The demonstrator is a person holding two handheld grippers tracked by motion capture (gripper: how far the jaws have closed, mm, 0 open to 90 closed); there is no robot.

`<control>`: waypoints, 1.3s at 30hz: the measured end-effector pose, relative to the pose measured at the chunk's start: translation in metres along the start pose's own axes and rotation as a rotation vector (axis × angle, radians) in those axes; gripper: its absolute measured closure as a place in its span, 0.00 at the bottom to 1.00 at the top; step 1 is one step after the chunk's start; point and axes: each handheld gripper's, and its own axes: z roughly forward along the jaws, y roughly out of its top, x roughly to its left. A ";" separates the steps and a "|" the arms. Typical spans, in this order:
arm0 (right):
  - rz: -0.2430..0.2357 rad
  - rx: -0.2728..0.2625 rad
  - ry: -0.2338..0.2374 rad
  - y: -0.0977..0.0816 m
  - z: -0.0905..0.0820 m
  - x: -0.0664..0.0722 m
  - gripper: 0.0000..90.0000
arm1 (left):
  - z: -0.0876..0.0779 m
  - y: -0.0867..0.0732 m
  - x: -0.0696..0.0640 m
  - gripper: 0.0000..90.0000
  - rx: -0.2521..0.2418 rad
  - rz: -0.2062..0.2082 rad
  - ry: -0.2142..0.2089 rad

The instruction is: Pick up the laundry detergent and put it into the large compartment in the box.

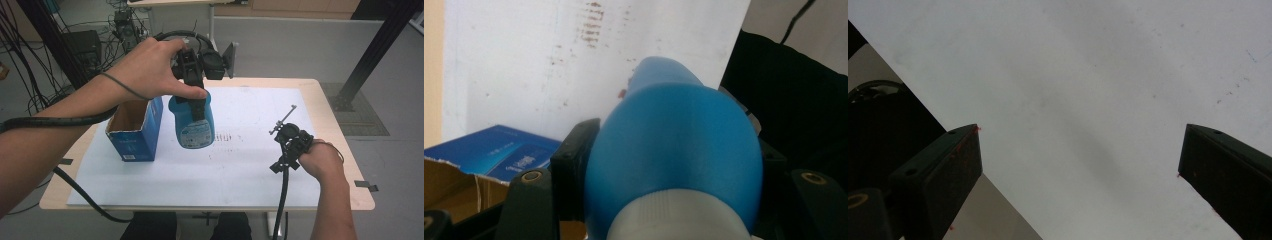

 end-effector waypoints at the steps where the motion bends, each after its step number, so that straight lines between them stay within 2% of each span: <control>1: -0.003 -0.004 0.002 -0.001 -0.001 -0.001 0.04 | -0.001 0.000 0.000 0.41 -0.002 -0.008 0.002; 8: -0.001 -0.006 -0.002 -0.003 -0.003 -0.001 0.04 | -0.011 -0.004 0.011 0.41 -0.026 -0.136 0.005; 10: 0.000 -0.009 -0.002 -0.004 -0.003 0.000 0.04 | -0.013 -0.006 0.017 0.41 -0.031 -0.193 -0.004; 14: -0.004 -0.016 -0.005 -0.005 -0.004 0.000 0.04 | -0.015 -0.009 0.027 0.41 -0.029 -0.244 -0.009; 21: -0.009 -0.026 -0.005 -0.006 -0.004 0.002 0.04 | -0.020 -0.016 0.044 0.41 -0.022 -0.373 -0.001; 26: -0.005 -0.037 -0.008 -0.007 -0.005 0.004 0.04 | -0.025 -0.027 0.059 0.41 -0.038 -0.452 -0.010; 33: -0.003 -0.047 -0.011 -0.010 -0.007 0.005 0.04 | -0.028 -0.041 0.074 0.41 -0.047 -0.547 0.011; 37: 0.000 -0.047 -0.009 -0.012 -0.006 0.004 0.04 | -0.028 -0.052 0.085 0.41 -0.050 -0.606 0.002; 39: 0.001 -0.050 -0.007 -0.014 -0.006 0.003 0.04 | -0.029 -0.057 0.088 0.41 -0.058 -0.647 0.005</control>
